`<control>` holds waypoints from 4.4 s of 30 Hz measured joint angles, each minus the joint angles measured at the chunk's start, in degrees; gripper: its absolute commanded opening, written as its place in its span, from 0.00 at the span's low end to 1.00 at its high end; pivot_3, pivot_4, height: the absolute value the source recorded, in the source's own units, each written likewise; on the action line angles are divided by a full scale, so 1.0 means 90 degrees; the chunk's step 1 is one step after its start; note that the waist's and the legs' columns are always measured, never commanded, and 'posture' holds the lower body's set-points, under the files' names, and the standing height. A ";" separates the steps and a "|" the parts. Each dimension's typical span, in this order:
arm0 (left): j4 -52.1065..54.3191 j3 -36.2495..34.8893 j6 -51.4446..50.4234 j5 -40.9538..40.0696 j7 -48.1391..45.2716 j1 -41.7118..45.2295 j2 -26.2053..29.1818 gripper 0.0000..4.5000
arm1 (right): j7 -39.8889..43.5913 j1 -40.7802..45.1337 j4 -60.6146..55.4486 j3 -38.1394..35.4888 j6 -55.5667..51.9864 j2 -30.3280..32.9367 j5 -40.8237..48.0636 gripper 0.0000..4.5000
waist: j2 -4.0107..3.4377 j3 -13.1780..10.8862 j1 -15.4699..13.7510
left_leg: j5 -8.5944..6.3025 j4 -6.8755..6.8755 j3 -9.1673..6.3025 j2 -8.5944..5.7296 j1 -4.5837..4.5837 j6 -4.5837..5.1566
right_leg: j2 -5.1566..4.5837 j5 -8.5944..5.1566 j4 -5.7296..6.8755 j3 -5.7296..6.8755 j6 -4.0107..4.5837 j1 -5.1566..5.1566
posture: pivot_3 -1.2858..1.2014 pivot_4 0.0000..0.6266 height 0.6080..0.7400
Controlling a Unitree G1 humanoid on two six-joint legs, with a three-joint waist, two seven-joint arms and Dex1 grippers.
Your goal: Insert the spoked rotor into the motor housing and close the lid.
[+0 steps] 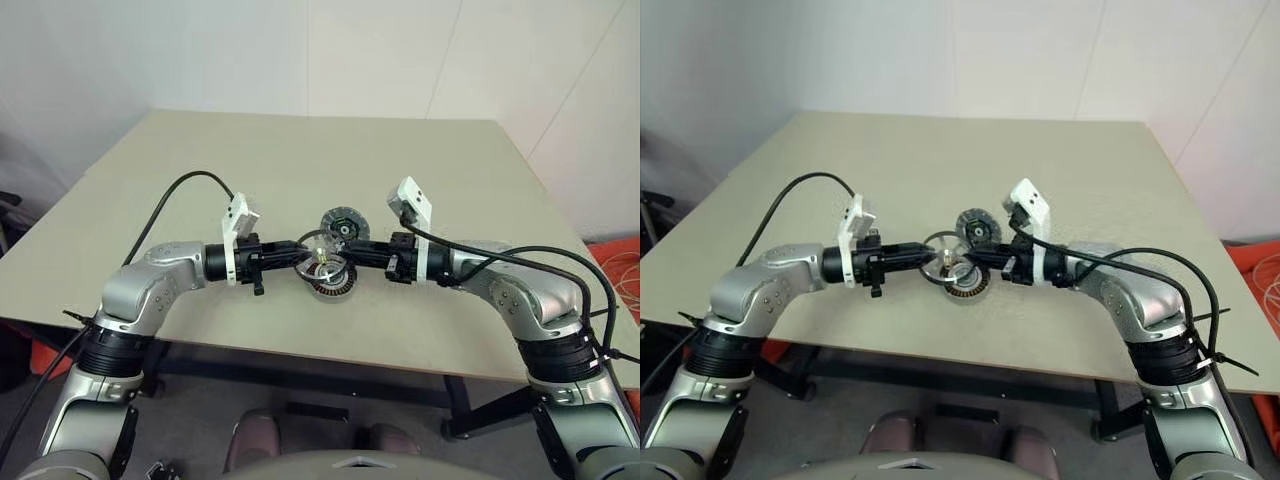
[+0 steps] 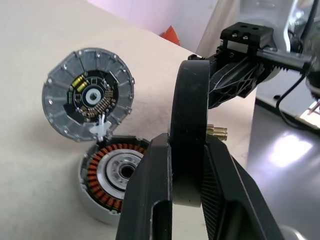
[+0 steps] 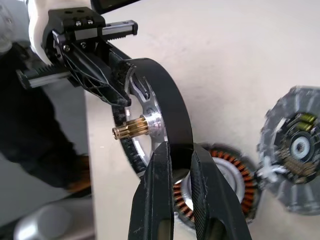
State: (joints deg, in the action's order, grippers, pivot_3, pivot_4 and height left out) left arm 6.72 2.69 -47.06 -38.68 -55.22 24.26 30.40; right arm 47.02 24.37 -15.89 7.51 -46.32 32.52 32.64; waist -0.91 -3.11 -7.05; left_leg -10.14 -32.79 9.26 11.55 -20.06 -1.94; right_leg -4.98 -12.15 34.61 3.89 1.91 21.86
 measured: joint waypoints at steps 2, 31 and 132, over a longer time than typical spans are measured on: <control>-0.0021 -0.0075 -0.0286 -0.0190 0.0036 0.0001 0.0092 0.09 | 0.0005 -0.0023 0.0011 0.0113 0.0214 -0.0024 -0.0139 0.04 | 0.0000 0.0000 0.0010 | 0.0006 -0.0001 0.0007 0.0001 -0.0003 -0.0010 | 0.0001 -0.0001 0.0017 -0.0009 0.0001 0.0019 | 0.52 0.00 1.00; -0.0511 0.0950 0.2457 0.1209 -0.1355 0.0372 0.0547 0.39 | 0.0671 -0.0020 -0.0115 0.0202 -0.0143 0.0550 0.0346 0.04 | 0.0005 -0.0001 0.0001 | 0.0008 -0.0001 0.0015 0.0008 -0.0005 -0.0011 | 0.0012 -0.0001 0.0020 -0.0022 0.0004 0.0028 | 0.52 0.00 1.00; -0.0853 -0.1776 0.0196 -0.0310 0.0143 -0.0643 0.0844 1.00 | -0.0502 -0.0622 0.3517 -0.1320 0.3294 -0.0057 -0.2051 0.45 | 0.0027 -0.0003 0.0173 | -0.0004 -0.0026 0.0027 0.0027 -0.0002 0.0010 | 0.0040 0.0007 0.0030 -0.0031 0.0024 0.0030 | 0.52 0.00 1.00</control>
State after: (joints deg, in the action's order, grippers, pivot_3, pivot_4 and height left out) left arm -0.95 -13.30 -45.30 -41.47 -53.93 18.47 37.99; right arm 42.51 18.77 15.76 -4.37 -16.67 32.01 14.18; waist -0.67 -3.13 -5.49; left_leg -10.18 -33.03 9.50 11.80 -20.08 -1.84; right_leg -4.62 -12.09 34.88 3.61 2.12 22.13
